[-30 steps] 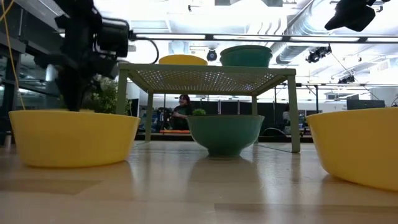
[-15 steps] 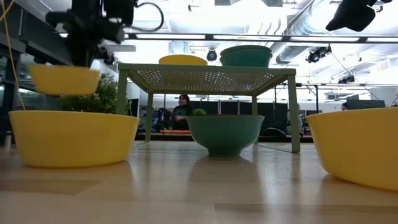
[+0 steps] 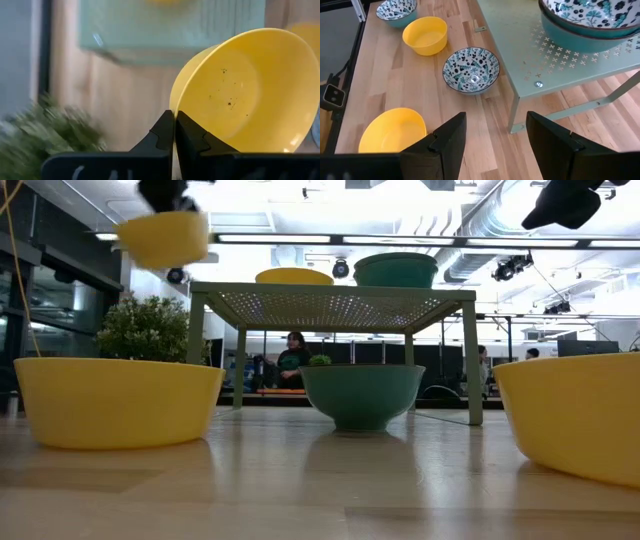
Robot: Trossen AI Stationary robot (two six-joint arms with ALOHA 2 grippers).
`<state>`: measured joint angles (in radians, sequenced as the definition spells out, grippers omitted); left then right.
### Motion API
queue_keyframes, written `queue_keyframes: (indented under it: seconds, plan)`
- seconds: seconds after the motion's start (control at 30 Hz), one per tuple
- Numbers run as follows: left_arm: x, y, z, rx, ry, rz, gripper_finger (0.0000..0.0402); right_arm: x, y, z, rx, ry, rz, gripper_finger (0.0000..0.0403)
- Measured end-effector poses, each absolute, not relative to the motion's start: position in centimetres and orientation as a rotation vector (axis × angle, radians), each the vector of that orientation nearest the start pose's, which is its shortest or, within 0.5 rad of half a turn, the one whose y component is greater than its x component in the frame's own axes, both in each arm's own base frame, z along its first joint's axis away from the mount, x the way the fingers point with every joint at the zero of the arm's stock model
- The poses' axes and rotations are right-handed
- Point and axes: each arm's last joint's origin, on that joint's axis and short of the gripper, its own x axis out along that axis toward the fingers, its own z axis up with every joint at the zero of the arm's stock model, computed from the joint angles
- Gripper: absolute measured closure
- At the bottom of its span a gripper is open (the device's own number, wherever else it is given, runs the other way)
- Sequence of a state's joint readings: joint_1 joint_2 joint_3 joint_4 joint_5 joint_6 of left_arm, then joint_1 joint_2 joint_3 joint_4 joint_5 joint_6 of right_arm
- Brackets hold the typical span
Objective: Pick & Place Mini bowls
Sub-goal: Stack the top left yellow bowl on top of the yellow bowl on the shelf
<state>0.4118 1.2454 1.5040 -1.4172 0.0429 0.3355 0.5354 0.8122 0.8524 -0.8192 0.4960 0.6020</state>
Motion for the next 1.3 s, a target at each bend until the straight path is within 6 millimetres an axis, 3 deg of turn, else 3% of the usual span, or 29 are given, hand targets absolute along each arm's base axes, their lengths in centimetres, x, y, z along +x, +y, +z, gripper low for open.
queue_keyframes:
  seconds: [0.23, 0.5, 0.67, 0.93, 1.3]
  plan:
    - [21.5, 9.3, 42.6, 0.132, 1.024, 0.138, 0.0401, 13.4, 6.3, 30.0, 0.190, 0.648, -0.176, 0.0208]
    - [27.3, 12.1, 44.3, 0.210, 1.065, 0.040, 0.0401, 13.4, 6.3, 30.0, 0.192, 0.651, -0.170, 0.0208]
    - [30.0, 14.8, 43.8, 0.201, 1.060, -0.011, 0.0401, 13.3, 6.3, 29.9, 0.195, 0.659, -0.160, 0.0208]
    - [29.7, 18.9, 41.4, 0.098, 1.111, -0.025, 0.0401, 13.2, 6.3, 29.7, 0.188, 0.689, -0.150, 0.0208]
    - [31.0, 18.0, 41.4, 0.108, 1.053, -0.065, 0.0401, 13.1, 6.2, 29.7, 0.165, 0.685, -0.174, 0.0208]
